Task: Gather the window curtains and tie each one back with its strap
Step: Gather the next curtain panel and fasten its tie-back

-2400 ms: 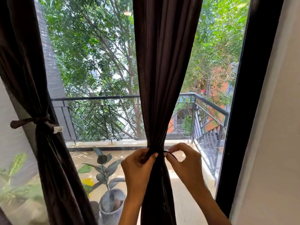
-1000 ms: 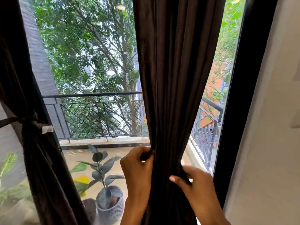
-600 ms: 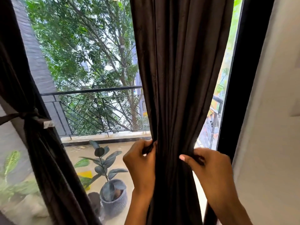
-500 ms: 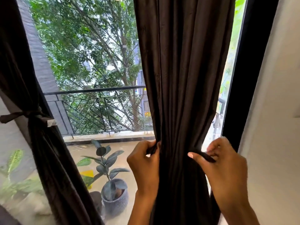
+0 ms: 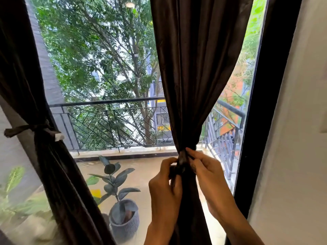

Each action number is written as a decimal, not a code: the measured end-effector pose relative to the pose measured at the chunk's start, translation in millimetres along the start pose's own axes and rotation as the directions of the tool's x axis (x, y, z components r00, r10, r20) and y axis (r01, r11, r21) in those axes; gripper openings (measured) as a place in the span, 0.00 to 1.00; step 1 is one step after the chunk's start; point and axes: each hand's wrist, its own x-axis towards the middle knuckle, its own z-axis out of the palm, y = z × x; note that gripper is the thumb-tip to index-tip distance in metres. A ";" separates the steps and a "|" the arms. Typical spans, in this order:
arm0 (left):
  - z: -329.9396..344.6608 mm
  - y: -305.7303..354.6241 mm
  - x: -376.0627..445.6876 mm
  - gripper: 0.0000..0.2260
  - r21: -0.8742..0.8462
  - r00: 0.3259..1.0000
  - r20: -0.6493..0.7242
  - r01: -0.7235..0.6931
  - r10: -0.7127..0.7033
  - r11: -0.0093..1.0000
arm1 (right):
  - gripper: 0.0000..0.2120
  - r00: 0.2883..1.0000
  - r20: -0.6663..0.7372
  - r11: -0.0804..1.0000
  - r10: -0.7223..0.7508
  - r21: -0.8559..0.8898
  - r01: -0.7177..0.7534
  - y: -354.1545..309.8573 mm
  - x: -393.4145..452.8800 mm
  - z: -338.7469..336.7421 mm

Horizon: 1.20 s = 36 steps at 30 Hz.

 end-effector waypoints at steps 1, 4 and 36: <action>-1.4 0.0 1.9 0.28 0.002 1.000 0.019 -0.016 0.016 1.000 | 0.20 0.999 0.025 1.000 -0.021 -0.012 0.021 1.0 -0.6 0.4; -6.1 -2.3 11.1 0.35 -0.017 0.994 0.094 -0.057 0.058 0.998 | 0.24 0.985 0.141 0.980 -0.103 -0.155 0.124 5.0 -2.5 0.2; 7.3 -12.9 19.2 0.16 0.232 0.946 0.046 -0.324 0.322 0.917 | 0.11 0.817 -0.229 0.837 -0.530 -0.295 0.460 44.5 19.5 -11.9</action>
